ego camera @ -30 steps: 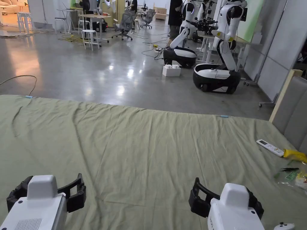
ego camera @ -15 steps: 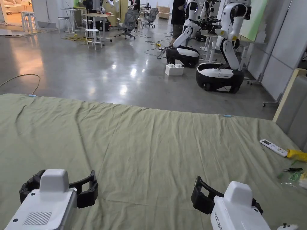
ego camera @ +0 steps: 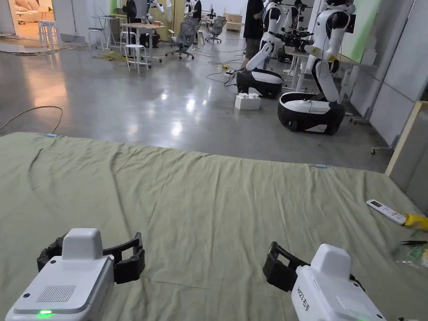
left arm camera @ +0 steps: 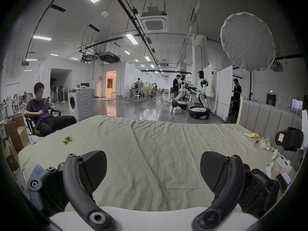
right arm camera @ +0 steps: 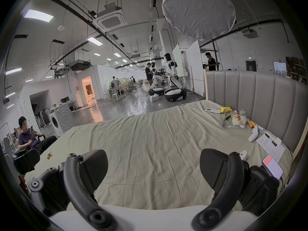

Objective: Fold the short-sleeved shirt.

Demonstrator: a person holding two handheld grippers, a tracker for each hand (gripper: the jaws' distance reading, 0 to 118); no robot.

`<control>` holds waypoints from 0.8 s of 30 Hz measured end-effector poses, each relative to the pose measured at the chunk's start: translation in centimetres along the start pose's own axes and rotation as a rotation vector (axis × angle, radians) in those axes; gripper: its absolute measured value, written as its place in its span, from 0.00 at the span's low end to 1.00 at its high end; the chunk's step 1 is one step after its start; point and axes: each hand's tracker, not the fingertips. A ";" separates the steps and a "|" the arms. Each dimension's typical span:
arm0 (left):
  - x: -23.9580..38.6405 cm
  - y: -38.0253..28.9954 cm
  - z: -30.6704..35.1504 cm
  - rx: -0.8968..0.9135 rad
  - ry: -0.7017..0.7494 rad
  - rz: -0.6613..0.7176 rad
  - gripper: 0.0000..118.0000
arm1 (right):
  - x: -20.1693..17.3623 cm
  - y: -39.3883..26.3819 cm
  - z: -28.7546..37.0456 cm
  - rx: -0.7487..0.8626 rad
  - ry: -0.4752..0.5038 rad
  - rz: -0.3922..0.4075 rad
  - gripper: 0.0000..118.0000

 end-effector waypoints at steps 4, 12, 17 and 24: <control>0.0 -0.1 0.1 -0.009 -0.007 -0.004 0.95 | -0.3 0.2 -0.3 -0.031 -0.013 0.003 0.95; 0.0 -0.3 0.0 -0.032 -0.026 0.002 0.95 | -0.5 -0.1 -0.9 -0.069 -0.046 0.025 0.95; 0.0 -0.4 0.0 -0.032 -0.030 -0.005 0.95 | -0.8 -0.5 -1.1 -0.060 -0.075 0.063 0.95; -0.1 -0.5 -0.1 -0.021 -0.014 -0.004 0.95 | -0.8 -0.2 -1.2 -0.061 -0.067 0.061 0.95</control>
